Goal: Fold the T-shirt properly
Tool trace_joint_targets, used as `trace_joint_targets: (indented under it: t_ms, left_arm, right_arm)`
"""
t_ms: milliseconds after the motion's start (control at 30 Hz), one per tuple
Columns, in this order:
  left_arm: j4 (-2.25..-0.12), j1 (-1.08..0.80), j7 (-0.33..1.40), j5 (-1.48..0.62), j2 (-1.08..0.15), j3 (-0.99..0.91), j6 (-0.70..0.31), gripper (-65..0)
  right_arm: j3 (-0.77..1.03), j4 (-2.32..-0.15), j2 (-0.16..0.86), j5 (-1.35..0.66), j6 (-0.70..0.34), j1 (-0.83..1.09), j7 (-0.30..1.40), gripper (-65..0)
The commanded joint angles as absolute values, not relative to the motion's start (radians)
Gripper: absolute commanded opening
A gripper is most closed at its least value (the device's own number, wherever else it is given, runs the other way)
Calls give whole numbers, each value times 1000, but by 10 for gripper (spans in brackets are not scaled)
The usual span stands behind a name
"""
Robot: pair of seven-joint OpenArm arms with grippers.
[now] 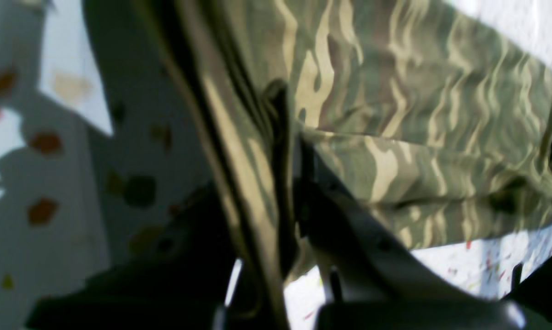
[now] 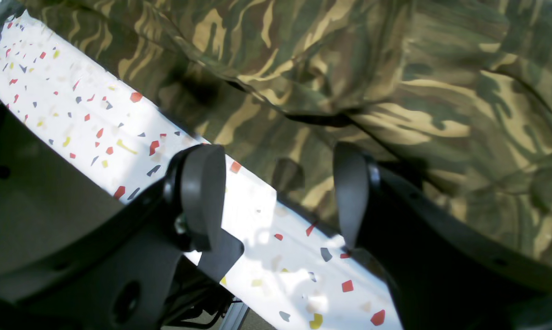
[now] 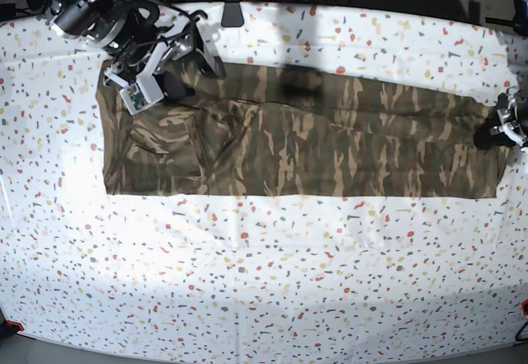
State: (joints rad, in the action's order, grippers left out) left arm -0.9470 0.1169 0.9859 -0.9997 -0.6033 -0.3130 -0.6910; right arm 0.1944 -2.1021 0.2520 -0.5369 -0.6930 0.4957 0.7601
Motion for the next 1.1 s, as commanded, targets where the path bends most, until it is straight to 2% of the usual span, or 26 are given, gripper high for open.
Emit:
trace_joint_targets:
  t_ms: [0, 167, 300, 667, 933, 1067]
  left_arm:
    - [-961, 133, 971, -1023, -624, -318, -698, -650]
    - [-1001, 133, 1019, -1026, -593, -319, -698, -650]
    - [-1089, 133, 1100, -1121, -545, -319, -698, -650]
    - [-1399, 86, 1206, -1134, -300, -319, -698, -650]
    - [-1481, 11, 1196, -1117, -109, -319, -698, -650]
    - [-1481, 11, 1105, -987, -31, -319, -698, -650]
  right_arm:
    - [196, -2123, 258, -558, -698, 493, 740, -282]
    - [196, -2123, 257, -558, -698, 466, 741, -282]
    - [196, -2123, 257, -561, -698, 425, 741, -282]
    - [196, -2122, 258, -560, -698, 332, 742, -282]
    - [196, -2122, 257, -561, -698, 327, 741, -282]
    - [196, -2122, 257, -561, -698, 327, 742, -282]
